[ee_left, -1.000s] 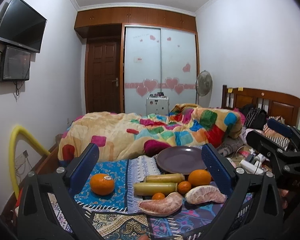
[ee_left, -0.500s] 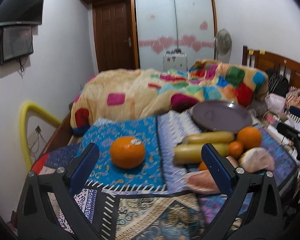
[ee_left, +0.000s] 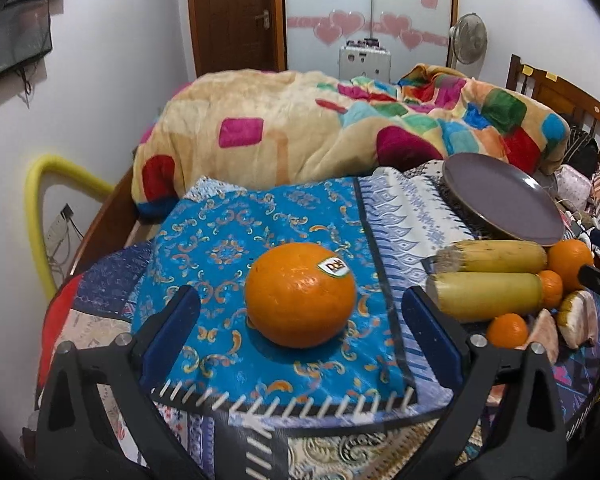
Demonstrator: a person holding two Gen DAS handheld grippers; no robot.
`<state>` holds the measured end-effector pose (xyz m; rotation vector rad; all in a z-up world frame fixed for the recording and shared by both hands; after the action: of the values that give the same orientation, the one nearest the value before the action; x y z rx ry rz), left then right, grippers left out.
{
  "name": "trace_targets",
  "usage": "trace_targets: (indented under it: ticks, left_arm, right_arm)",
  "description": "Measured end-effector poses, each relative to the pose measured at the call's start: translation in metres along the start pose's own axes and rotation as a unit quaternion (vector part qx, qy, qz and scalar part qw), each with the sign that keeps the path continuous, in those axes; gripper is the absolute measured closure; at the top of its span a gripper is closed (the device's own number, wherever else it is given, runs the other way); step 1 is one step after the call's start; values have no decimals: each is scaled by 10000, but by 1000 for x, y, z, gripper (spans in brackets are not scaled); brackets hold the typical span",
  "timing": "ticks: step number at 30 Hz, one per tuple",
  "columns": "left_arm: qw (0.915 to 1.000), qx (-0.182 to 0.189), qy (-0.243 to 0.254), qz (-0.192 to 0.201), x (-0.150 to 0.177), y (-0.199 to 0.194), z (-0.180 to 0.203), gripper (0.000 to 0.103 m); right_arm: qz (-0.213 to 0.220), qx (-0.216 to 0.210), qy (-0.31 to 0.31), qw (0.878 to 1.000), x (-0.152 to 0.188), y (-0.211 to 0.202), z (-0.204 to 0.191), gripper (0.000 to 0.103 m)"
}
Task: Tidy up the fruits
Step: 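Grasp the Dole-sticker orange with the left tool while the right tool grasps the other large orange, then carry both oranges onto the purple plate and open both tools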
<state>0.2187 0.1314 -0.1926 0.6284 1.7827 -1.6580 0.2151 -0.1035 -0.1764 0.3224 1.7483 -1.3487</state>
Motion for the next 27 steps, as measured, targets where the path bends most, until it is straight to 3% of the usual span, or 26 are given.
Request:
trace_targets:
  ticks: [3,7,11,14,15,18,27]
  left_arm:
    - [9998,66,19,-210,1,13,-1,12]
    - [9985,300,9,-455,4,24,3,14]
    - [9988,176,130,-442,1,28,4,14]
    - [9986,112,172,-483,0,34,4,22]
    - [9984,128,195,-516,0,36,4,28]
    - [9983,37,248,-523,2,38,4,33]
    - [9981,80,350,-491,4,32,5,35]
  right_arm:
    - [-158,-177,-21,9997,2,4,-4,20]
    - [-388,-282,-135,9988,7,11,-10,28]
    - [-501,-387,-75,9980,6,17,-8,28]
    - [-577,-533,-11,9969,6,20,-7,28]
    - [-592,-591,-14,9965,6,20,-8,32]
    - [-638,-777,-30,9949,7,18,-14,45]
    - [-587,-706,-51,9958,7,14,-16,47]
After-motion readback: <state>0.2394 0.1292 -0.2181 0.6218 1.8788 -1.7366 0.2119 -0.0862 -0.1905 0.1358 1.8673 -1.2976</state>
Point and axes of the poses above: each gripper's, at about its wrist camera, not at the fingertips, and y roughly the way its jaws point, z to its right, x to its underside, the point moved 10 cm from there along y, roughly the way its jaws point, and after that the axes turned 1 degree about y, right-handed, at the moved point
